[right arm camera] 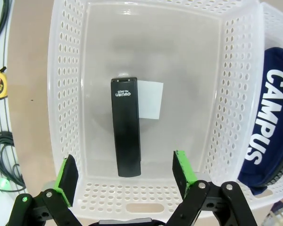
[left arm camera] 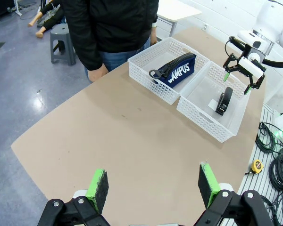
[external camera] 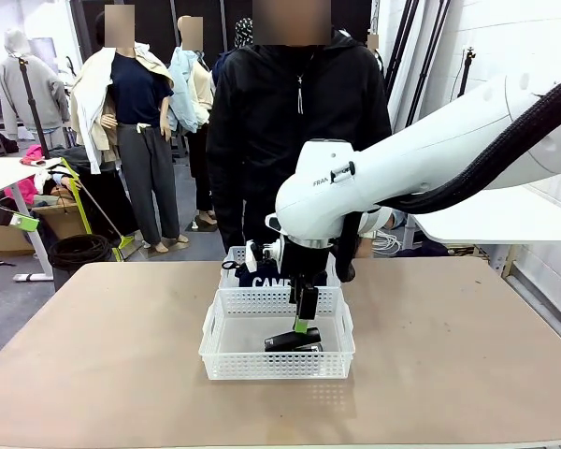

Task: Distribute items into two baskets.
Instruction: Place the picked Stapler into the Organizing basket as instructed by the person.

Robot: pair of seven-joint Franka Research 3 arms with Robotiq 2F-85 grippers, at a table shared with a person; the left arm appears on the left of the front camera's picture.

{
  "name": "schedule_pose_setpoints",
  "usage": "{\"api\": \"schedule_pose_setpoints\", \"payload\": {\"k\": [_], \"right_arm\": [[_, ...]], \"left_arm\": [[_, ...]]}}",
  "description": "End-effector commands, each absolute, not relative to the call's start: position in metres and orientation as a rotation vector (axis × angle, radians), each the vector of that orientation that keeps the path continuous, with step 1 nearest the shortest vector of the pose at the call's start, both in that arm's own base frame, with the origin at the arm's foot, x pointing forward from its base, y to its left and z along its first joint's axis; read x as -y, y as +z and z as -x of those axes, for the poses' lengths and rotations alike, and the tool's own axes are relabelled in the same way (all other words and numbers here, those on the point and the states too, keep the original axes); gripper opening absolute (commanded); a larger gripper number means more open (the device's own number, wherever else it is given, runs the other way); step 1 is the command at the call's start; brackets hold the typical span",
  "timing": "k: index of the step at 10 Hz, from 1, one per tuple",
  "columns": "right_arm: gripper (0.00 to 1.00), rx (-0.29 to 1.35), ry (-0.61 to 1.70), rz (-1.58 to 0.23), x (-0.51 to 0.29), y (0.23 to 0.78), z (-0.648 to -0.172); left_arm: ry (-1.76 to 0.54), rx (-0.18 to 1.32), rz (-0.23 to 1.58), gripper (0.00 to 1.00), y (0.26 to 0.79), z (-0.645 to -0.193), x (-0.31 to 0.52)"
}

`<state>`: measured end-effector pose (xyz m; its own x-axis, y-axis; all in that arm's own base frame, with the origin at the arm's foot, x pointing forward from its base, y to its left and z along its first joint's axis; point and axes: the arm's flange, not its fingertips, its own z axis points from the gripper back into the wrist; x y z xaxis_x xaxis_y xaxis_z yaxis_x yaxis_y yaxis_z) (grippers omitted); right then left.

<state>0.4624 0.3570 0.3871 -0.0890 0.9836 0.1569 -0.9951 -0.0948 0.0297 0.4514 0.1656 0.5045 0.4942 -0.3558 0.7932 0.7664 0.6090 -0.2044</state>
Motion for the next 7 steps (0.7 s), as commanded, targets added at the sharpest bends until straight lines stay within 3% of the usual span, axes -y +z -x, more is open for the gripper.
{"api": "schedule_pose_setpoints", "payload": {"k": [1,7], "right_arm": [[1.0,0.11,1.658,-0.149,-0.3566,0.3841,-0.4625],[1.0,0.11,1.658,-0.149,-0.3566,0.3841,-0.4625]], "left_arm": [[-0.716,0.799,0.596,1.0,0.5049,-0.4496,-0.1644],[-0.716,0.799,0.596,1.0,0.5049,-0.4496,-0.1644]]}}
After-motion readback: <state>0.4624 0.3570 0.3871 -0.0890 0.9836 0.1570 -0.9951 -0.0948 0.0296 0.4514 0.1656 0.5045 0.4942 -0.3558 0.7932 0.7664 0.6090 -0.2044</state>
